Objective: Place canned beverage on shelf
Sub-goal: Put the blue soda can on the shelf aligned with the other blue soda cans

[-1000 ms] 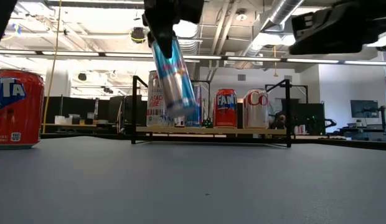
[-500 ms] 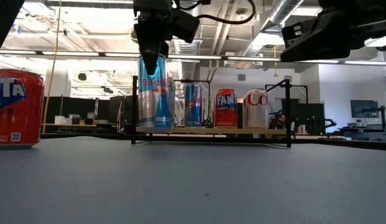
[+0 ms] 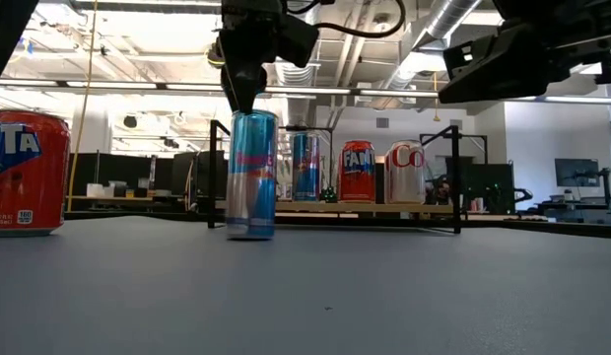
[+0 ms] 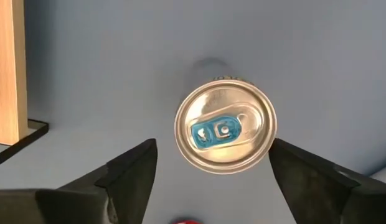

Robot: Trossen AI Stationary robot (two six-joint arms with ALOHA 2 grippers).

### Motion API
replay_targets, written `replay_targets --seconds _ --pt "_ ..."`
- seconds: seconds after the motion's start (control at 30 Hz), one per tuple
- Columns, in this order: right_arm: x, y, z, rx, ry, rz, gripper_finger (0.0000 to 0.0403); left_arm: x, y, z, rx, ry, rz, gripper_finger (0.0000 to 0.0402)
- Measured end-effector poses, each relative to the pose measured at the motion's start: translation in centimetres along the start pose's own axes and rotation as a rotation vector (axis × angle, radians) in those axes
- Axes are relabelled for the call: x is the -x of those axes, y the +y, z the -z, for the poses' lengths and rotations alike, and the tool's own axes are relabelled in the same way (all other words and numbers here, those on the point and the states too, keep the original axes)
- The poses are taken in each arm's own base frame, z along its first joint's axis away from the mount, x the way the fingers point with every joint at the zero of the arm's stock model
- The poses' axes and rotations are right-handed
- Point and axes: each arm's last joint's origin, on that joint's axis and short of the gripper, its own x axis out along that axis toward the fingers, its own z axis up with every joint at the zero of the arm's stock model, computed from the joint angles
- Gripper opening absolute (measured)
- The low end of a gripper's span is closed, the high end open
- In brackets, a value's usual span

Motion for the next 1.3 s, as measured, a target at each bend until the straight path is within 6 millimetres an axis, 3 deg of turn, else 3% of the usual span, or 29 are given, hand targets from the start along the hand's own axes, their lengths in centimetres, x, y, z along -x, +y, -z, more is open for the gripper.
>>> replay_targets --seconds 0.33,0.5,0.7,0.9,1.07,1.2,1.3 --pt "0.0 0.0 -0.1 -0.002 -0.006 -0.005 0.0000 0.4 0.7 0.7 0.015 0.064 -0.032 0.0300" --pt "0.0 0.1 -0.1 -0.002 -0.012 -0.027 0.0000 1.0 0.2 1.0 0.010 0.043 -0.028 0.0300" --pt "0.0 0.0 -0.2 -0.013 -0.021 -0.026 0.0000 3.4 -0.7 2.7 0.014 0.016 -0.046 0.0300" --pt "0.0 0.0 -0.5 -0.030 -0.051 -0.021 0.0000 8.0 -2.9 6.0 -0.077 -0.192 -0.179 0.0300" --pt "-0.5 0.1 -0.6 -0.044 -0.077 -0.017 0.0000 11.0 -5.3 10.5 -0.176 -0.491 -0.223 0.0300" --pt "-1.4 0.0 -0.5 -0.023 -0.107 0.002 0.0000 11.2 -5.7 14.7 -0.178 -0.647 -0.197 0.0300" --pt "-2.2 -0.4 -0.6 -0.037 -0.150 0.030 0.0000 10.1 -5.2 17.6 -0.170 -0.731 -0.183 0.0300"
